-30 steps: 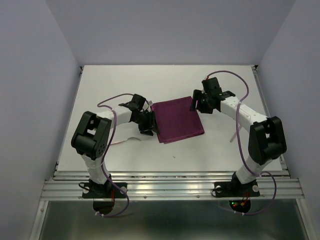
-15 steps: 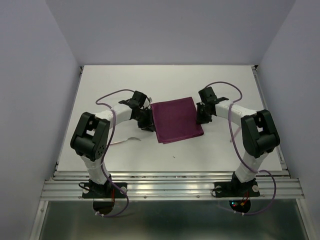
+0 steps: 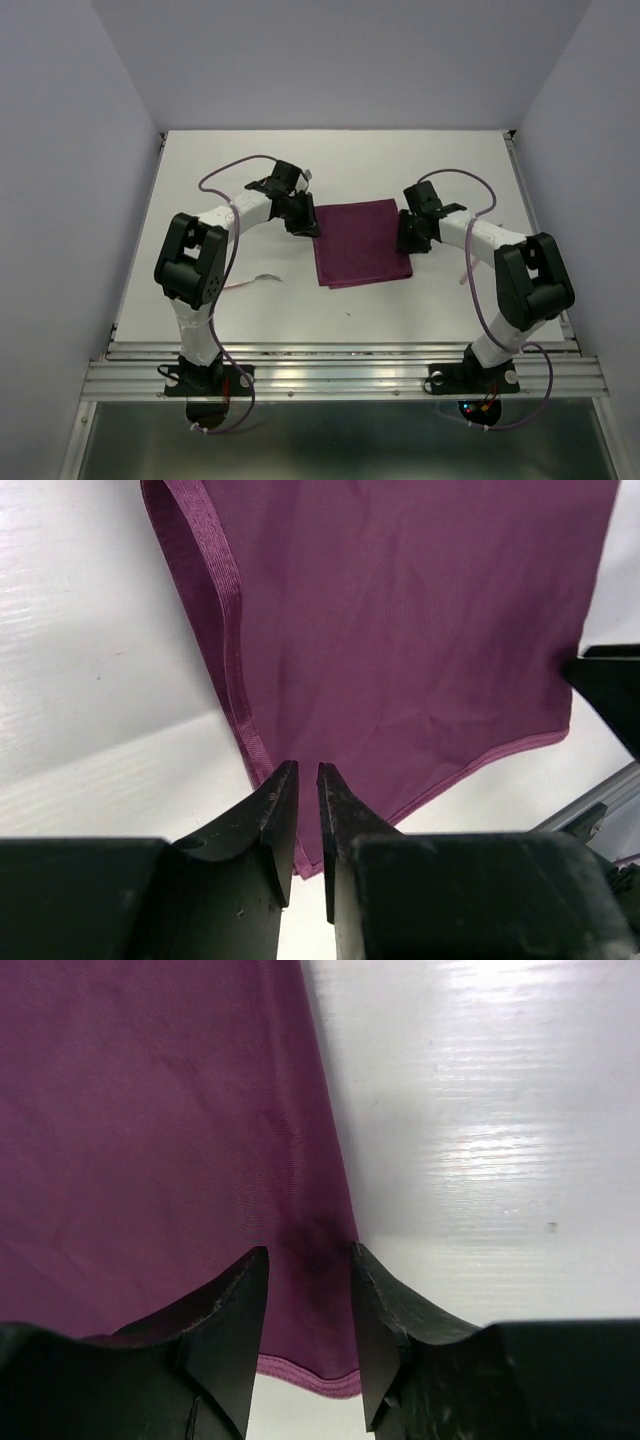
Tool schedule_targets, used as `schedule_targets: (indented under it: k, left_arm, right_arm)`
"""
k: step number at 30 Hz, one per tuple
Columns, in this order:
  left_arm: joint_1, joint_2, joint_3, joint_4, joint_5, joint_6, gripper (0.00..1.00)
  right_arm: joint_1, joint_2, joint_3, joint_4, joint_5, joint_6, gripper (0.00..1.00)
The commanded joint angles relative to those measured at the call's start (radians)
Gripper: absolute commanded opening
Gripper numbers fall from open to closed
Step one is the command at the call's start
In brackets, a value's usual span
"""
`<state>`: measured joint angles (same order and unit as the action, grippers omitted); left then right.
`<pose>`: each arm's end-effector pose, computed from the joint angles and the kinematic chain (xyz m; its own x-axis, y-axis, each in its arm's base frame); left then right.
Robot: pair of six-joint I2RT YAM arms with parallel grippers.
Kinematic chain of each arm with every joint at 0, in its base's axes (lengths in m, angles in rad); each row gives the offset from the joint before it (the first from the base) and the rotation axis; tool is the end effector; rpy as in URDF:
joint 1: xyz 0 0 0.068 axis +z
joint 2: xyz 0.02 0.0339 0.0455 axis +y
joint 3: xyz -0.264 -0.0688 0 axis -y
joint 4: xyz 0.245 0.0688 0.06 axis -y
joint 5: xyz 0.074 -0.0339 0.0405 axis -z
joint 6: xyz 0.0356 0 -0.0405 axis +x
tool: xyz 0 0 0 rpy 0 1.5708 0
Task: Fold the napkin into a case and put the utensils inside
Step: Smooth out the square-folded napkin at the center of the board.
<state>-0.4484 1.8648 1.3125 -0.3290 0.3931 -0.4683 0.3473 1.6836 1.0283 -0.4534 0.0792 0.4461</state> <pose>0.3586 -0.1877 0.2062 -0.9003 -0.0296 -0.4343 0.2395 0.7995 -0.5509 0.3106 0.1094 0.1761 -0.8914 0.1348 -0.4327 0.0870 0.9879 0.1285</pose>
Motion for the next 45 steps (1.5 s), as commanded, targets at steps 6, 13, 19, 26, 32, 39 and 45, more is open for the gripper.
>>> schedule_targets:
  k: [6, 13, 19, 26, 32, 39, 45]
  left_arm:
    - [-0.007, 0.108, 0.091, 0.041, 0.052, -0.038, 0.2]
    - [-0.015, 0.139, 0.051, 0.064, 0.044, -0.052, 0.14]
    - [-0.015, 0.142, 0.044, 0.064, 0.03, -0.049, 0.14]
    - [-0.015, 0.157, 0.106, 0.03, 0.012, -0.035, 0.13]
    - [-0.013, 0.171, 0.212, -0.004, -0.014, -0.035, 0.13]
    - [-0.004, 0.266, 0.398, -0.056, -0.083, -0.033, 0.13]
    - [0.007, 0.39, 0.493, -0.094, -0.161, -0.01, 0.13]
  right_arm:
    - [-0.004, -0.159, 0.026, -0.03, 0.036, 0.011, 0.35]
    - [-0.004, -0.122, -0.086, 0.022, -0.05, 0.026, 0.07]
    - [-0.004, -0.079, -0.145, 0.048, -0.012, 0.052, 0.02]
    - [-0.004, -0.173, -0.071, 0.028, 0.022, 0.059, 0.01]
    - [-0.004, -0.09, 0.116, 0.041, 0.102, 0.039, 0.01]
    - [-0.047, 0.171, 0.361, 0.099, 0.054, 0.019, 0.01]
    - [-0.091, 0.35, 0.486, 0.111, 0.053, 0.023, 0.01]
